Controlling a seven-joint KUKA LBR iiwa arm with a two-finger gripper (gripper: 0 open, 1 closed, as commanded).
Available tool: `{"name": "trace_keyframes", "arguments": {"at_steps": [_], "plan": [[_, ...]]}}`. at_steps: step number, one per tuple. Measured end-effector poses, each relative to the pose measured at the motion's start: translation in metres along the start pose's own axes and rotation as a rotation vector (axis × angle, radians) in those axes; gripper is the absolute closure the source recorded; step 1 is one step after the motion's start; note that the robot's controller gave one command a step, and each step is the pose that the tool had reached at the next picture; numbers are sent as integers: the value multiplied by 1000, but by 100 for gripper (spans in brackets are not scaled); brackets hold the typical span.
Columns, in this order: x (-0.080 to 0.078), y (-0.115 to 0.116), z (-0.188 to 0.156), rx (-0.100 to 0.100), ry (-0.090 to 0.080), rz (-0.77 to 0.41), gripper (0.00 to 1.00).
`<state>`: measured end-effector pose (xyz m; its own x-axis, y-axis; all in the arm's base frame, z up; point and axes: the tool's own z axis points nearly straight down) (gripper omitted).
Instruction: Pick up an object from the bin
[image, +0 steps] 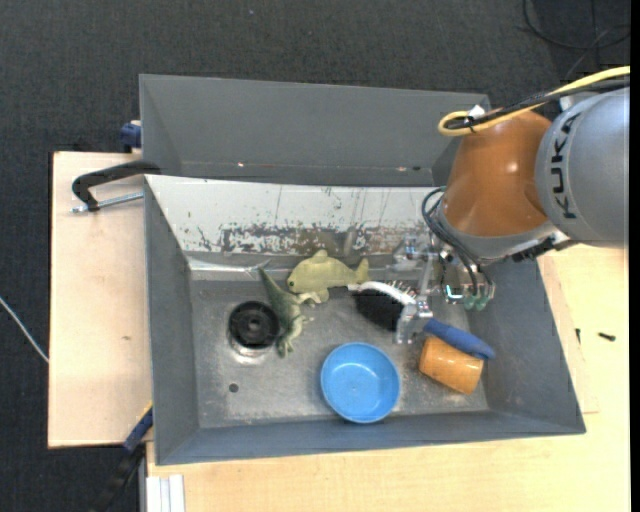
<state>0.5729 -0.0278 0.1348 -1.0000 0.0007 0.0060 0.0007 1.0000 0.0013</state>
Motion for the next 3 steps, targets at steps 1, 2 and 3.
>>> {"name": "trace_keyframes", "arguments": {"at_steps": [1, 2, 3], "plan": [[-13, -30, 64, -1, -13, 86, 0], [-15, -29, 59, 0, -22, 83, 100], [-29, -31, -102, 2, -20, 21, 100]]}}
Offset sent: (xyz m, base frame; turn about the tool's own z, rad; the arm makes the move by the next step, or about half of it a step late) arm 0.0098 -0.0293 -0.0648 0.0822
